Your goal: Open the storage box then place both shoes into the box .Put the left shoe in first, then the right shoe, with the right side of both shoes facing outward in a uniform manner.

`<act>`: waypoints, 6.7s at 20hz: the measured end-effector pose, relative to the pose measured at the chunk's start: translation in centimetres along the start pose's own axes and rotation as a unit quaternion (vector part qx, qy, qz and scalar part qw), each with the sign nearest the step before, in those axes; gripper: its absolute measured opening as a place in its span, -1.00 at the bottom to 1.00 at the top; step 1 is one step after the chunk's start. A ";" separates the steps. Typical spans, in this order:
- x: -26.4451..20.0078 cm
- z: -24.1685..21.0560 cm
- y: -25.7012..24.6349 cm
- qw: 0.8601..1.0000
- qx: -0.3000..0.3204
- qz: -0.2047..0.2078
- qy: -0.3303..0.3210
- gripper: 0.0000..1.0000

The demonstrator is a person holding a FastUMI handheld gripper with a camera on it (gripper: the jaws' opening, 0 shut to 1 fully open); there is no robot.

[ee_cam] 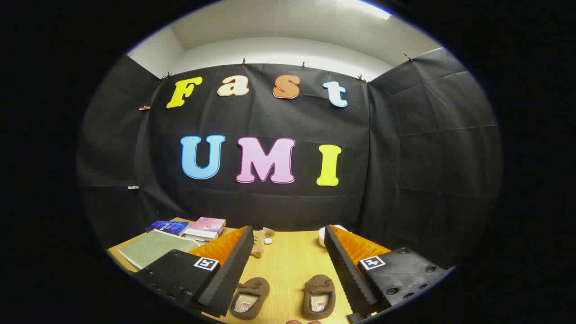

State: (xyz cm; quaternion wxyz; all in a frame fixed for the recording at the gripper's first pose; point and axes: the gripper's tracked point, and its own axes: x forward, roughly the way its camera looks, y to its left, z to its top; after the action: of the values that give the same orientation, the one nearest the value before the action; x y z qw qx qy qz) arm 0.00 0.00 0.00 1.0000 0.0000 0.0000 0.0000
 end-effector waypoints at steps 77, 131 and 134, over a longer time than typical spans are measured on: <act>-3.5 -17.5 28.4 0.531 0.469 0.388 0.588 -0.89; 1.8 -14.6 25.5 0.898 0.141 0.175 0.378 0.97; 1.3 -17.9 18.7 0.908 0.087 0.134 0.388 0.97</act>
State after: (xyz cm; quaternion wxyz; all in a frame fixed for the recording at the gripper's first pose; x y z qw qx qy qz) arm 1.28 18.67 -17.87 0.9077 0.0871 0.3878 0.1343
